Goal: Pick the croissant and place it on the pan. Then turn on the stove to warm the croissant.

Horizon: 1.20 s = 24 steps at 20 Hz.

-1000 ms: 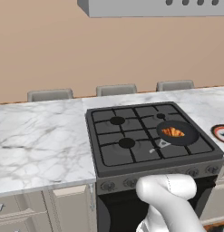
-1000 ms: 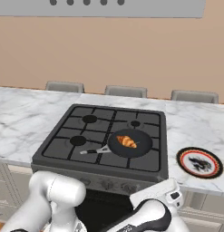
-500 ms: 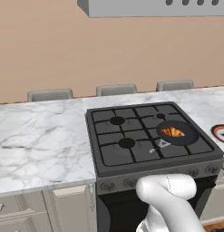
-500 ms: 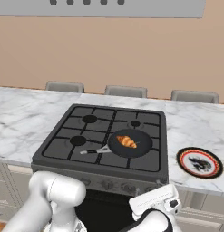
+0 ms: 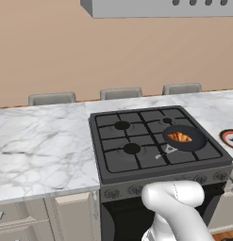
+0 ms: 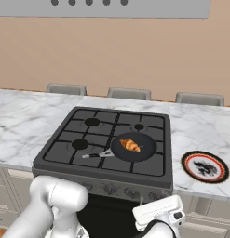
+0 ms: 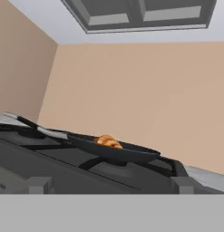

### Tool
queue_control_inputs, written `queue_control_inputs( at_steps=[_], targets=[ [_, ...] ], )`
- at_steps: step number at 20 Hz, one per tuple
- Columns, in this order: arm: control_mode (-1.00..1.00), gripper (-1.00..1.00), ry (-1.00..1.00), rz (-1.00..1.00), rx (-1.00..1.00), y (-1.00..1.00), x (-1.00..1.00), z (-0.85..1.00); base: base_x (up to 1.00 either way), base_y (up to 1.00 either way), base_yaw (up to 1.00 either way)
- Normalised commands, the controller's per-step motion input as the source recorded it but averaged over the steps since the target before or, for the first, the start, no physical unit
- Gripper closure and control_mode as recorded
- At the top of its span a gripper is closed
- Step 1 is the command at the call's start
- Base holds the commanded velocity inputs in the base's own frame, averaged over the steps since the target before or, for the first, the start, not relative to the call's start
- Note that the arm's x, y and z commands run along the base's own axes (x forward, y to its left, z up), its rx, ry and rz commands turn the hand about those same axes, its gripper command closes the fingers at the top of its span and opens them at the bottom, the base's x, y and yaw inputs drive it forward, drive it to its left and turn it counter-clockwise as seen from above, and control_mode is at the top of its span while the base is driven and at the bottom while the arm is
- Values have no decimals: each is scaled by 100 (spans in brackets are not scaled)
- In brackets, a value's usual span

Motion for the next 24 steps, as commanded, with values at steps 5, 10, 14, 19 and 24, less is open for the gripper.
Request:
queue_control_inputs(
  at_steps=[5,10,14,19,24],
  targets=[
    [-100,-100,3,-6,8,0,0,-21,0,0,0],
    [-100,-100,15,-6,11,0,0,-17,0,0,0],
    [-100,-100,19,-5,13,-3,4,-11,0,0,0],
    [-100,-100,17,-4,13,-1,8,-13,0,0,0],
    [-100,-100,9,-1,10,0,11,-19,0,0,0]
  ],
)
